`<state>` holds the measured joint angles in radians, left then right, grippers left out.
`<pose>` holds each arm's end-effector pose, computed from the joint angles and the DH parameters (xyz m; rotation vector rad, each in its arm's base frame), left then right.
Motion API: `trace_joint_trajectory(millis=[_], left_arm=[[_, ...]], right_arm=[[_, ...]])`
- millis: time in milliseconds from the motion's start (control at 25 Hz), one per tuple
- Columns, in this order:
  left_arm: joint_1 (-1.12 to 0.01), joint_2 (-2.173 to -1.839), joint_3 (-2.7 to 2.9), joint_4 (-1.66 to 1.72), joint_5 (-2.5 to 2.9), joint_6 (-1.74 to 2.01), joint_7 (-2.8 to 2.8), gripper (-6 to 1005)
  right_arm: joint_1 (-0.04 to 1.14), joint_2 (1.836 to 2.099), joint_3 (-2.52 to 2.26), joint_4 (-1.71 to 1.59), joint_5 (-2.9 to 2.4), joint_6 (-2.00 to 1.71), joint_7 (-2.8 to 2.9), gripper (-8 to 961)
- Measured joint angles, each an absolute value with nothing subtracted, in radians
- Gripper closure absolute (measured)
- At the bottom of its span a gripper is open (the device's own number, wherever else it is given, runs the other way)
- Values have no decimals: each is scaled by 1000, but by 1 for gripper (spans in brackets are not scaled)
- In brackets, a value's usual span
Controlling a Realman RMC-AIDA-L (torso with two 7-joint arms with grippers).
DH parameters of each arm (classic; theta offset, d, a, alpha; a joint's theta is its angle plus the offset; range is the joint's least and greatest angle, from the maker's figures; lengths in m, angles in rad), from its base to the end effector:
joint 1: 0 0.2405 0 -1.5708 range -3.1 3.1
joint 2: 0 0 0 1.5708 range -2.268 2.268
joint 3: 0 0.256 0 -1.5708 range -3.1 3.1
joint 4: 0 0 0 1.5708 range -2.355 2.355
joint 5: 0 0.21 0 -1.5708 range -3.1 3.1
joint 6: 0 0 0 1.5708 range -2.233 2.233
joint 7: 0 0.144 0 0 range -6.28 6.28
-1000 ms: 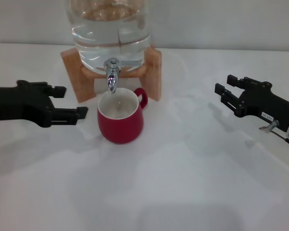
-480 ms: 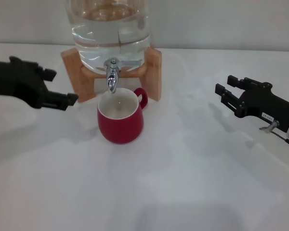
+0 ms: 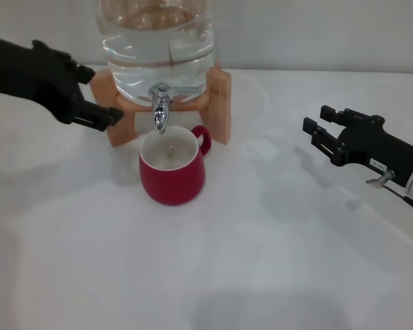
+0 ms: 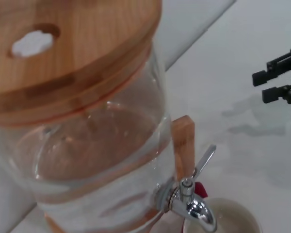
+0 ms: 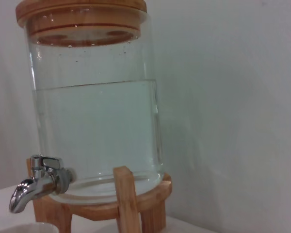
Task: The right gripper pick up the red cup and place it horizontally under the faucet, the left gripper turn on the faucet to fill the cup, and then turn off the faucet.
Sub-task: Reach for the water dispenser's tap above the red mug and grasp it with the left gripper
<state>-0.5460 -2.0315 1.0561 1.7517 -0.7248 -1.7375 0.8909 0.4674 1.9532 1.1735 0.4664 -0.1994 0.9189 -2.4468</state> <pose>-0.1416 0.3462 0.1108 -2.5757 -0.4490 0.1686 0.2599 0.3630 -0.0387 -2.2177 0.5073 0.7963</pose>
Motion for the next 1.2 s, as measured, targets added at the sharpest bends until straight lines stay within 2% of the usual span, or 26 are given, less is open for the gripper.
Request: trace_joint_trajectory(millis=[400,560,720,1200], left_arm=[[-634,-2038,1173,1756,-646,-1733,898,186],[-660,-2060,1190,1760,-622,-1726,927,186],[-661,-2077,1242,1768,-593,-1681,949,186],[-655,-2079,1328,1704,-569,-1603,959,186]], right_arm=[[468,1958,1174,466,-199,920,-2447,560],[468,1959,1174,466,-199,919,-2446,560],[468,1959,1173,466,-199,919,-2446,560],[468,1959,1174,467,-199,918,-2450,559]])
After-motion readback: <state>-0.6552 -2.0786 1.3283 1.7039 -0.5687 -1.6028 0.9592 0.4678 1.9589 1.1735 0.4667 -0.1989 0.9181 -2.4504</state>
